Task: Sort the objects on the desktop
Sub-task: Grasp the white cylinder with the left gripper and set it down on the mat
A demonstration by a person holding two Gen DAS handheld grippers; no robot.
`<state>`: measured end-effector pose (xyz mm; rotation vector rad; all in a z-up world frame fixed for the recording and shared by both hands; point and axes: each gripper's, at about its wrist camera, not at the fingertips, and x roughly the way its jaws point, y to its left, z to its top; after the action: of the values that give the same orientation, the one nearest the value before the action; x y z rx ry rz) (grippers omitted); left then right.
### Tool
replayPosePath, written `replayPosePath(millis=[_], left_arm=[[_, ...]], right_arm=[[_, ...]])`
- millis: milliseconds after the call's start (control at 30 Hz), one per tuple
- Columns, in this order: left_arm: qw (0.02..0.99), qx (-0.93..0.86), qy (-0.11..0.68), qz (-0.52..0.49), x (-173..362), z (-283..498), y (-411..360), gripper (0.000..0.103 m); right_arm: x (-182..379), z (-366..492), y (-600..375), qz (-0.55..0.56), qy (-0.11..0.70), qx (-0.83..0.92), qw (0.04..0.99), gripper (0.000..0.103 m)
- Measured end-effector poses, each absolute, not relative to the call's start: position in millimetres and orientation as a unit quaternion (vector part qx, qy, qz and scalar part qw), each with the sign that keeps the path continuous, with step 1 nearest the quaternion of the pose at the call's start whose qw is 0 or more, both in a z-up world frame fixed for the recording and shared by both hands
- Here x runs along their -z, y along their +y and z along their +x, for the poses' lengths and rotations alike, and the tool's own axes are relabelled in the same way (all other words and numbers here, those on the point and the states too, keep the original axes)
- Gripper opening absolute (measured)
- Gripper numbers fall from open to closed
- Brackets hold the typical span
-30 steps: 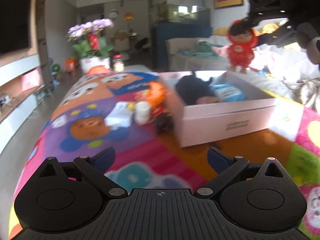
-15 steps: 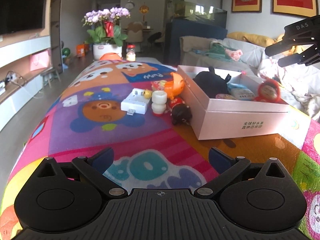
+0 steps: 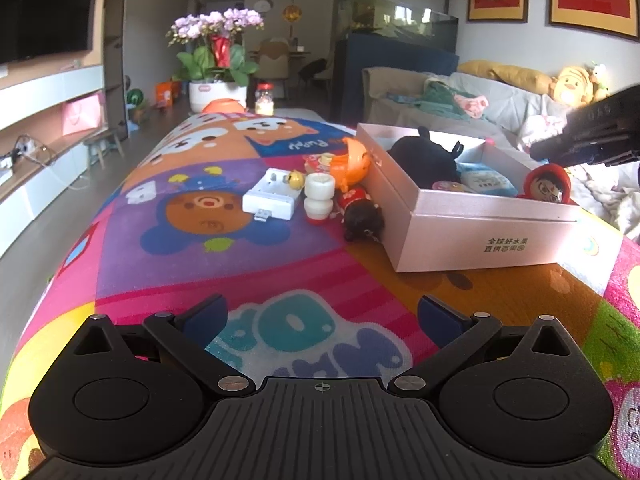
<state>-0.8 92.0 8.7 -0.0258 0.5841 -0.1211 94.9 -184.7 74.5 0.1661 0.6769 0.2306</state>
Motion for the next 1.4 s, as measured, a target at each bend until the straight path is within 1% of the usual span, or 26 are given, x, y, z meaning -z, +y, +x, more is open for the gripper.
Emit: replayPosePath(millis=[167,300,400,500,567,667,700,767,833,900,933,967,1000,1033,1100,1167,1267,1333,1367,1400], left_arm=[[0.956,0.053,0.288,-0.016,-8,-1,93,0.103],[0.957,0.052,0.285,-0.022,-8,-2,95,0.103],[0.955,0.051,0.292,-0.028,-8,0,97,0.103],[0.956,0.048,0.289,-0.033,-8,0,98,0.103],[0.956,0.046,0.288,-0.033,-8,-1,97,0.103],[0.955,0.045,0.291,-0.027,-8,0,95,0.103],[0.955,0.046,0.292,-0.023,-8,1,94,0.103],[0.956,0.044,0.291,-0.015,-9,2,93,0.103],[0.958,0.047,0.284,-0.006,-12,3,91,0.103],[0.960,0.052,0.275,0.005,-16,7,86,0.103],[0.961,0.054,0.271,0.014,-18,11,83,0.097],[0.962,0.057,0.267,0.027,-21,15,79,0.079],[0.961,0.060,0.267,0.036,-23,21,76,0.070],[0.960,0.061,0.270,0.036,-25,29,76,0.068],[0.959,0.057,0.277,0.013,-29,49,79,0.068],[0.956,0.059,0.287,-0.016,-34,72,82,0.068],[0.951,0.073,0.295,-0.051,-41,105,80,0.070],[0.953,0.063,0.292,-0.048,-43,123,74,0.069],[0.955,0.051,0.290,-0.043,-44,131,72,0.068],[0.956,0.035,0.288,-0.039,-44,138,72,0.071]], right_arm=[[-67,110,-172,0.105,0.335,-0.132,0.927,0.034],[-80,102,-175,0.147,0.327,-0.215,0.909,0.034],[-96,89,-174,0.102,0.292,-0.187,0.933,0.034],[-102,80,-178,0.073,0.273,-0.146,0.948,0.034],[-102,74,-181,0.068,0.274,-0.144,0.948,0.037],[-96,64,-176,0.053,0.279,-0.153,0.946,0.038],[-93,57,-172,0.038,0.275,-0.154,0.948,0.039],[-83,42,-162,0.005,0.267,-0.160,0.950,0.055],[-69,23,-154,-0.019,0.265,-0.180,0.947,0.062],[-50,3,-144,-0.044,0.273,-0.202,0.940,0.063],[-42,-5,-140,-0.054,0.277,-0.211,0.936,0.063],[-34,-13,-137,-0.063,0.281,-0.220,0.932,0.063],[-26,-20,-135,-0.070,0.285,-0.227,0.929,0.063],[-21,-25,-133,-0.071,0.289,-0.233,0.926,0.063],[-12,-31,-134,-0.060,0.298,-0.241,0.922,0.064],[-5,-31,-136,-0.044,0.306,-0.245,0.919,0.070],[0,-31,-138,-0.030,0.316,-0.244,0.916,0.072],[0,-29,-142,-0.015,0.314,-0.242,0.918,0.078],[1,-30,-145,-0.008,0.314,-0.242,0.918,0.079],[1,-28,-148,-0.002,0.315,-0.241,0.918,0.079]])
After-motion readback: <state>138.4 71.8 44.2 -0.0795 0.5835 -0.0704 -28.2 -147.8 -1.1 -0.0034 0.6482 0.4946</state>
